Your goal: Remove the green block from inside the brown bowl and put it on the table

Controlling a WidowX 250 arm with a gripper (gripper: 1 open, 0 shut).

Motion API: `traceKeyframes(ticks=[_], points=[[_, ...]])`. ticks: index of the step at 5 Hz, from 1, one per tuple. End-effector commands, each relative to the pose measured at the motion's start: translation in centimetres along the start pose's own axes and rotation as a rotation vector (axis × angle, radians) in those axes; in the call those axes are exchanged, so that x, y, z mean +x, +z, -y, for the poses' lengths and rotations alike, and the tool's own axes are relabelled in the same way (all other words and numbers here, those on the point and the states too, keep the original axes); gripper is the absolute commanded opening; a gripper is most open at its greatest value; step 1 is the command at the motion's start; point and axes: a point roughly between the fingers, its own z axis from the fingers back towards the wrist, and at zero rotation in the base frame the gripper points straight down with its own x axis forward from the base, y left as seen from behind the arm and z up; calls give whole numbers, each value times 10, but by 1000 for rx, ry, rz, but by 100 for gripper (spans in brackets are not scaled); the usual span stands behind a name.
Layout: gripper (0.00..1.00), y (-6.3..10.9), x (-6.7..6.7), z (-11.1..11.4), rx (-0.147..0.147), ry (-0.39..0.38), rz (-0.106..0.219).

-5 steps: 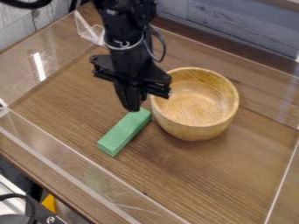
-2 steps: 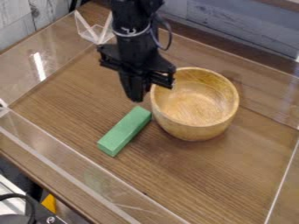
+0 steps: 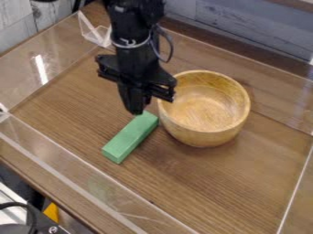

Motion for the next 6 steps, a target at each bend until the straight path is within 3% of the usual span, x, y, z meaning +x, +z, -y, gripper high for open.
traceKeyframes(ticks=[1,3,4,5,6], points=[[0,14,13,3,-1,-30,30],[0,4,12,11,28,122,12],[0,8,12,8,39,167,5],[100,14,13,6,47,211,-2],[0,16,15,12,51,219,-9]])
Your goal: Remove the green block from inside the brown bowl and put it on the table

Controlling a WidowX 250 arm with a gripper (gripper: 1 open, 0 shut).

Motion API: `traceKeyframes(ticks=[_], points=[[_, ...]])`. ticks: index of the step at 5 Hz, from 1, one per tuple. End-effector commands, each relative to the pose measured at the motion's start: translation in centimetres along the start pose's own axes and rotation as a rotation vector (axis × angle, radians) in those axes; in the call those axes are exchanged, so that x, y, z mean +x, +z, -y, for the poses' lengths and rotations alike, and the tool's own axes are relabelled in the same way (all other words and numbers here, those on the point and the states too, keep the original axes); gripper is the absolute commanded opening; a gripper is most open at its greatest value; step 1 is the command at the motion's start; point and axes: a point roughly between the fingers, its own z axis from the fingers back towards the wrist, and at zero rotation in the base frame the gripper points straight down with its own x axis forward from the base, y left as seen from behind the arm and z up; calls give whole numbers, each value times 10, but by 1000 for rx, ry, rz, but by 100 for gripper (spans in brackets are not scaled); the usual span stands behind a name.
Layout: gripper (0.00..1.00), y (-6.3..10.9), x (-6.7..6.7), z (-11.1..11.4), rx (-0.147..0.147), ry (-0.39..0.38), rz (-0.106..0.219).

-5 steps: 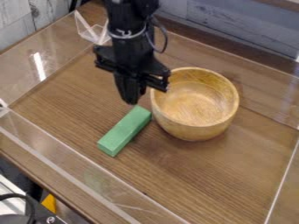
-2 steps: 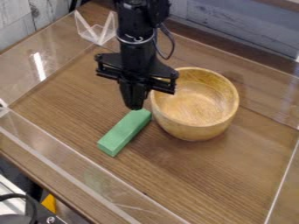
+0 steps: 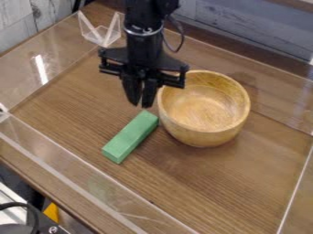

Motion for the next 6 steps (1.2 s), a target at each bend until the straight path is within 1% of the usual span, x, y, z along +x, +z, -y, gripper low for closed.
traceKeyframes(ticks=[1,3,4,5,6], points=[[0,13,8,9,-2,4,30],[0,10,9,-17,15,8,29],[0,-11,13,-20,26,32,26],[0,-38,13,-14,38,40,25],[0,-38,16,-9,25,-23,38]])
